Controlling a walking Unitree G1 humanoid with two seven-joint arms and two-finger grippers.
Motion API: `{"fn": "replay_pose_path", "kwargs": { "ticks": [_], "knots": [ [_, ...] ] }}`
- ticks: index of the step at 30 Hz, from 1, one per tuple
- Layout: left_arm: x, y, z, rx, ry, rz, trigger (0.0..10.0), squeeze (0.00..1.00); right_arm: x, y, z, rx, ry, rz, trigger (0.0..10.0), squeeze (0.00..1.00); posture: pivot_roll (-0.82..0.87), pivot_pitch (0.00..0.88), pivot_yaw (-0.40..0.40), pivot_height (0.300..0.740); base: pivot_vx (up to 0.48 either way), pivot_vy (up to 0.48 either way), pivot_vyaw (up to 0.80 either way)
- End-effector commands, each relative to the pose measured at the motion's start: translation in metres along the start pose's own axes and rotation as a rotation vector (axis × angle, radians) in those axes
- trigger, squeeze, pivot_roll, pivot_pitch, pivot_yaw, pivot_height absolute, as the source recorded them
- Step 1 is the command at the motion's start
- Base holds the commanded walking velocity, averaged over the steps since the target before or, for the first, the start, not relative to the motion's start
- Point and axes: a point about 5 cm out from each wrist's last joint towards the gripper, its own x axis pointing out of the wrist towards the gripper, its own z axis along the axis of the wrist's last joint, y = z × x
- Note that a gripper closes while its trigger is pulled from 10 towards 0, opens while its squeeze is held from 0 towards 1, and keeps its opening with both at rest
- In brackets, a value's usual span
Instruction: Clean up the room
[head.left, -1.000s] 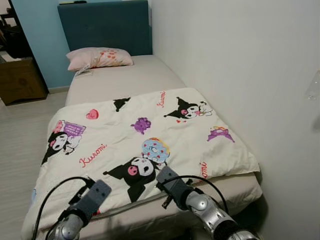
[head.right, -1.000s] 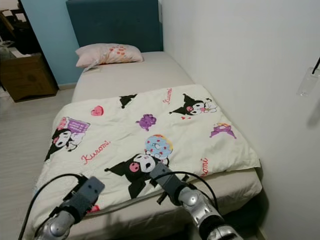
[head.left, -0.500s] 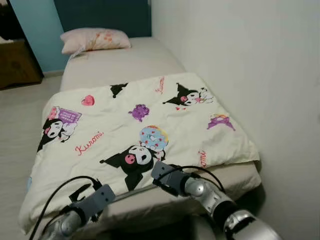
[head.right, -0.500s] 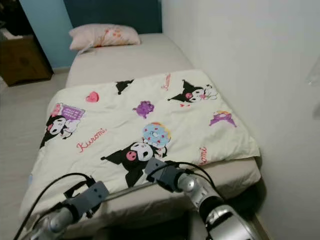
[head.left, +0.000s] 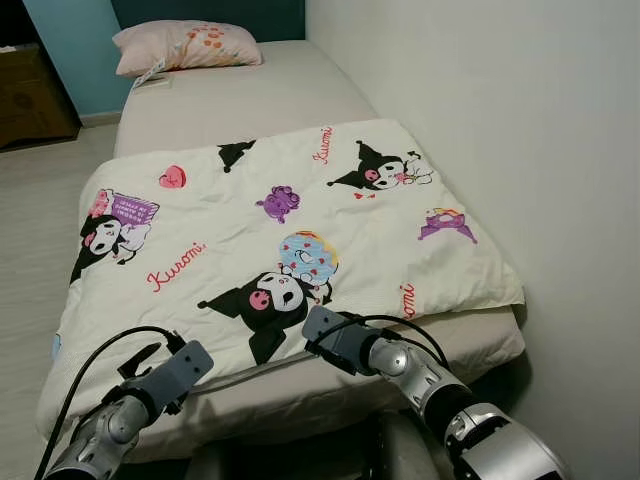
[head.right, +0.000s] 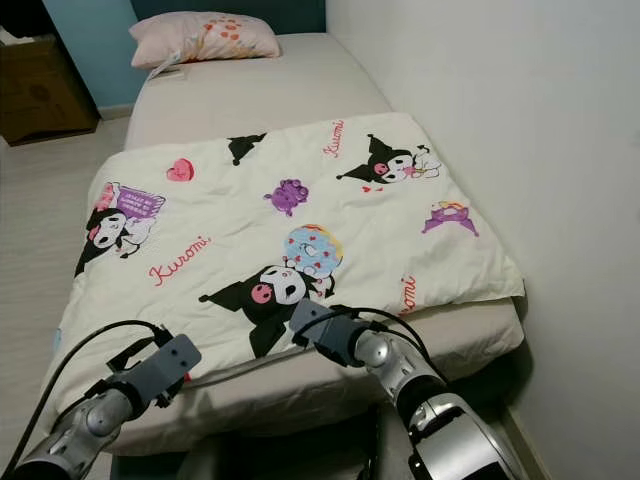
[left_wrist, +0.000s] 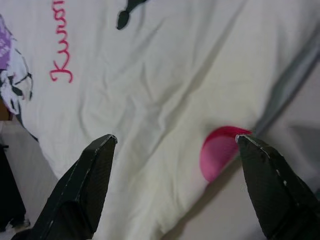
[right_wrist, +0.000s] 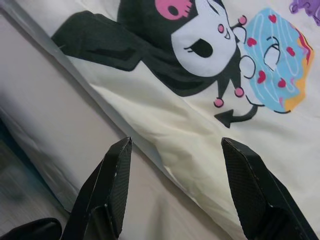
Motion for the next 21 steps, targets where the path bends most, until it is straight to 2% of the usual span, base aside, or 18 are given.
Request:
{"fn": "replay_pose_path", "kwargs": {
  "ticks": [1,7,21],
  "knots": [
    [-0.002,-0.01,-0.006,0.015,0.022,-0.033,10.0,0.0,0.0,0.008,-0.002,0.008,-0.001,0.028,10.0,0.0,0.0,0.224,-0.034,0.6,0.0,0.0,0.0],
    [-0.003,-0.014,-0.007,0.013,0.025,-0.041,10.0,0.0,0.001,0.01,-0.003,0.003,0.002,0.045,10.0,0.0,-0.01,0.221,-0.038,0.58,0.0,0.0,0.0],
    [-0.004,-0.022,-0.01,0.026,0.034,-0.071,10.0,0.0,0.0,0.017,-0.005,-0.037,-0.002,0.089,10.0,0.0,-0.01,0.213,-0.049,0.58,0.0,0.0,0.0]
  ]
}}
